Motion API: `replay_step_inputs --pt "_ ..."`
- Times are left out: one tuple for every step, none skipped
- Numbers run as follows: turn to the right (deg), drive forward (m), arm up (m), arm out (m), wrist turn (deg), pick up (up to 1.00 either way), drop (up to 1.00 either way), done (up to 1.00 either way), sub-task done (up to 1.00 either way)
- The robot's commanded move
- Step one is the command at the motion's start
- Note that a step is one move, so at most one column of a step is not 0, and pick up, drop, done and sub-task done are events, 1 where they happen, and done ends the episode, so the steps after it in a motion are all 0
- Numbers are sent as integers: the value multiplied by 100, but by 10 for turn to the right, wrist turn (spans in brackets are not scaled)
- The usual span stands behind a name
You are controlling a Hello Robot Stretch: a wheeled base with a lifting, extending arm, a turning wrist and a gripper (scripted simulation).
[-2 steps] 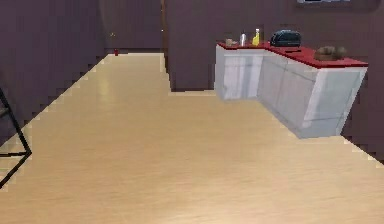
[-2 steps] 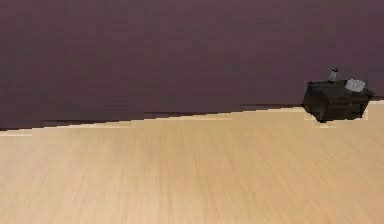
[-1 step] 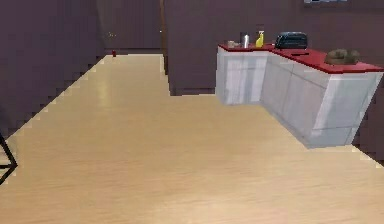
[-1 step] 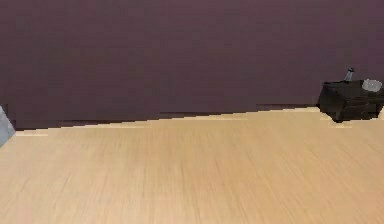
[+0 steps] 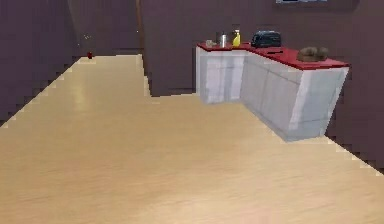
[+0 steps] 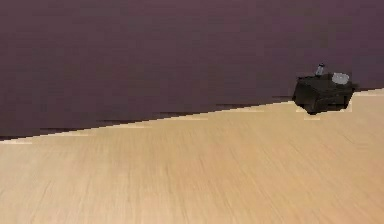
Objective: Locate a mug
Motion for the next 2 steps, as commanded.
replay_step_inputs --pt "0 100 0 0 0 0 0 0 0" --pt "30 0 0 0 0 0 0 0 0"
